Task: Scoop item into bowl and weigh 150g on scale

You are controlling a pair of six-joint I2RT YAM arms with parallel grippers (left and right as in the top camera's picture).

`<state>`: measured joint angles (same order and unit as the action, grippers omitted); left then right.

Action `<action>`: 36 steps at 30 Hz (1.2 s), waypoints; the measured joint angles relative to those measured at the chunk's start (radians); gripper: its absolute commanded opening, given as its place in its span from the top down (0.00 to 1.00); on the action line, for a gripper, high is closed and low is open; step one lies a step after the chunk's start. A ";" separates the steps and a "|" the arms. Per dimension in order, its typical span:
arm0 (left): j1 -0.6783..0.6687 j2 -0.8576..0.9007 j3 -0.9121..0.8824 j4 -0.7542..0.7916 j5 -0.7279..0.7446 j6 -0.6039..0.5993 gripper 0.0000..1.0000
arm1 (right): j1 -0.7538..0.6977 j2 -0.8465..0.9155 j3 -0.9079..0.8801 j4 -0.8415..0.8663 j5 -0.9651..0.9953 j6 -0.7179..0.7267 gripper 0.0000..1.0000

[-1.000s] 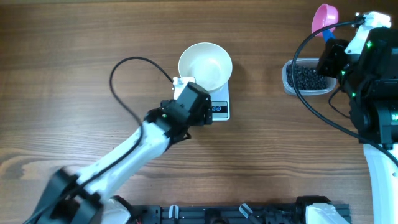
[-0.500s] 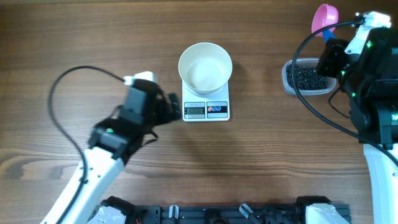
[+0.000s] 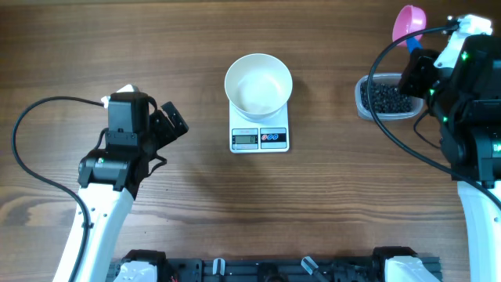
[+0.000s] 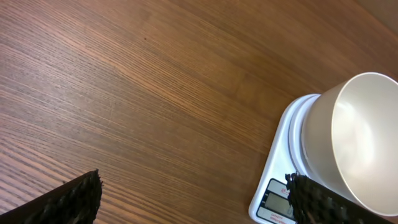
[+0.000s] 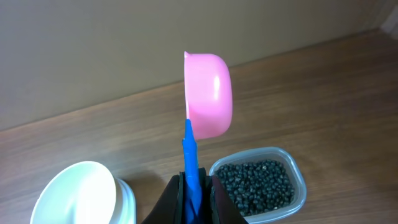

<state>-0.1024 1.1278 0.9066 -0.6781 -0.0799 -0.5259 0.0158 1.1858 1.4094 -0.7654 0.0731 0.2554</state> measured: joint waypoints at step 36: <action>0.000 0.000 0.000 -0.001 0.000 0.000 0.00 | 0.000 0.065 0.000 0.158 0.153 -0.005 0.96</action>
<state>-0.1024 1.1278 0.9070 -0.6788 -0.0799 -0.5259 0.0158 1.2507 1.4094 -0.6075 0.2260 0.2504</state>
